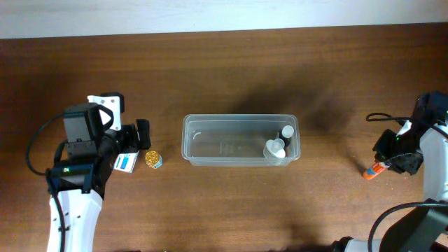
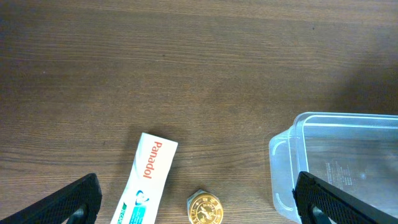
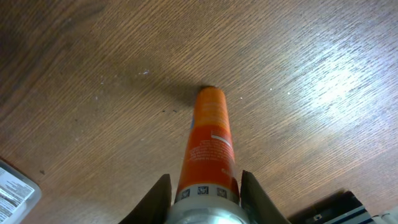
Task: Pack container
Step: 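Move the right gripper to the orange tube and grasp it, then place the orange tube upright in the container's right end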
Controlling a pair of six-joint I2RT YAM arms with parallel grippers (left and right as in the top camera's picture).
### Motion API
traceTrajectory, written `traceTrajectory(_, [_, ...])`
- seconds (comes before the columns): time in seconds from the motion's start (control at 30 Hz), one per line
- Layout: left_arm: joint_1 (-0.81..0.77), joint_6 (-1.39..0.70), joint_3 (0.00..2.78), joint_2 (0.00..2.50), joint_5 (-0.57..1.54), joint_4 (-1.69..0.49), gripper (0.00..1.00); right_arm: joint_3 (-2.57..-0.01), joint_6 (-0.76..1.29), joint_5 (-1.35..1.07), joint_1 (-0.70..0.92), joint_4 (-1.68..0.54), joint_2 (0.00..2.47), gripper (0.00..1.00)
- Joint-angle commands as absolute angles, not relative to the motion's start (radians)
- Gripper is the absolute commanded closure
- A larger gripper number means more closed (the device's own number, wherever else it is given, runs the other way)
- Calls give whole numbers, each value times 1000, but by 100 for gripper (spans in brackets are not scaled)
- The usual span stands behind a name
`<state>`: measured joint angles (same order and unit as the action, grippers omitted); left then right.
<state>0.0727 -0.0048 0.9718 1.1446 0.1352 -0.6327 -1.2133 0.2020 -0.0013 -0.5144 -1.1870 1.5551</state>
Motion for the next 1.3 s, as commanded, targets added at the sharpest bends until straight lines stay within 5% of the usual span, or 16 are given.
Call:
traceTrajectory(0.0, [78, -8, 992, 1146, 142, -634, 1, -1214, 193, -6, -517, -1188, 1559, 77])
traceTrajectory(0.37, [78, -8, 992, 1146, 142, -633, 1, -1448, 64, -159, -474, -1365, 1488, 80])
traceTrajectory(0.7, [78, -8, 992, 1146, 143, -633, 1, -1897, 10, -184, -76, -1504, 1465, 79])
traceTrajectory(0.97, [78, -8, 992, 1146, 143, -633, 1, -1898, 11, -164, 194, -1405, 1532, 79])
traceTrajectory(1.27, [78, -8, 992, 1146, 143, -634, 1, -1894, 10, -165, 269, -1385, 1723, 79])
